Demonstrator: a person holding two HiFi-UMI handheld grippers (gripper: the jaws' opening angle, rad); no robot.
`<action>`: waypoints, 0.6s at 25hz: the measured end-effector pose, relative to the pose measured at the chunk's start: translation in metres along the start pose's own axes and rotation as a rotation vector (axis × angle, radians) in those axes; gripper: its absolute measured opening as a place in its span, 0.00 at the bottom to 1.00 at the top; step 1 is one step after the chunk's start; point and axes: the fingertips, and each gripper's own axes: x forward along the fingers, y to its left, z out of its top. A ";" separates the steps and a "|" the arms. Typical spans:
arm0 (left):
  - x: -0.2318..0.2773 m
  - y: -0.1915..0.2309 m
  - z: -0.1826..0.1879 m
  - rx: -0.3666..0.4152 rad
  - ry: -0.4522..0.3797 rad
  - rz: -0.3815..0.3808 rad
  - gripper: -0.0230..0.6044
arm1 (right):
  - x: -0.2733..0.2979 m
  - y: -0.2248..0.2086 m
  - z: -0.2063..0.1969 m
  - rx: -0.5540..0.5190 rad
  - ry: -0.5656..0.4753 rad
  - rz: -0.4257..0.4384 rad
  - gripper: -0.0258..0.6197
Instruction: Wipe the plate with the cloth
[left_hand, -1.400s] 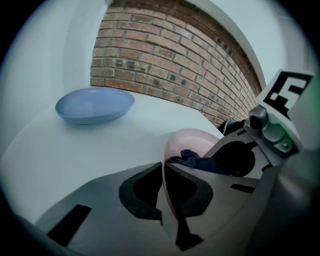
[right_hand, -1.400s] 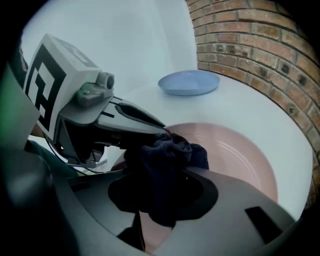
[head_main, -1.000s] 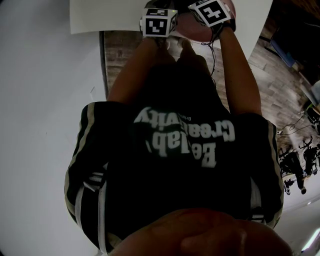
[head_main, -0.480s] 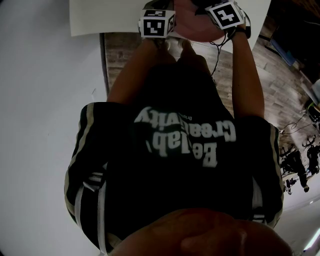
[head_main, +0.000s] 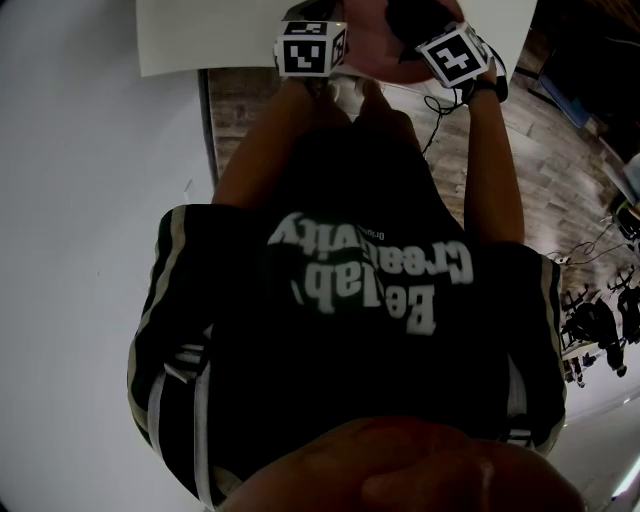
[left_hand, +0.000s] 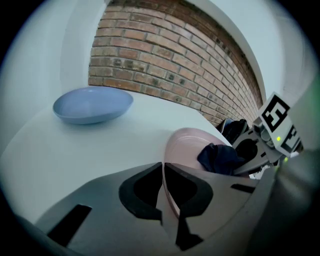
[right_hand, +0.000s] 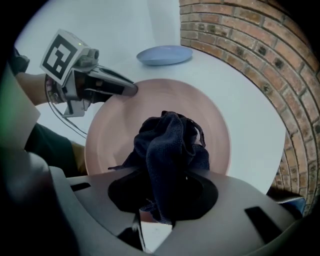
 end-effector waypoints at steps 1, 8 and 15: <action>0.000 0.000 0.000 -0.001 -0.002 0.000 0.06 | 0.000 0.007 -0.002 -0.009 0.011 0.019 0.22; 0.000 0.000 0.000 -0.011 -0.008 0.003 0.06 | 0.001 0.054 0.005 -0.052 -0.003 0.171 0.22; 0.001 -0.001 0.001 -0.009 -0.011 0.004 0.06 | 0.013 0.070 0.046 -0.083 -0.108 0.153 0.22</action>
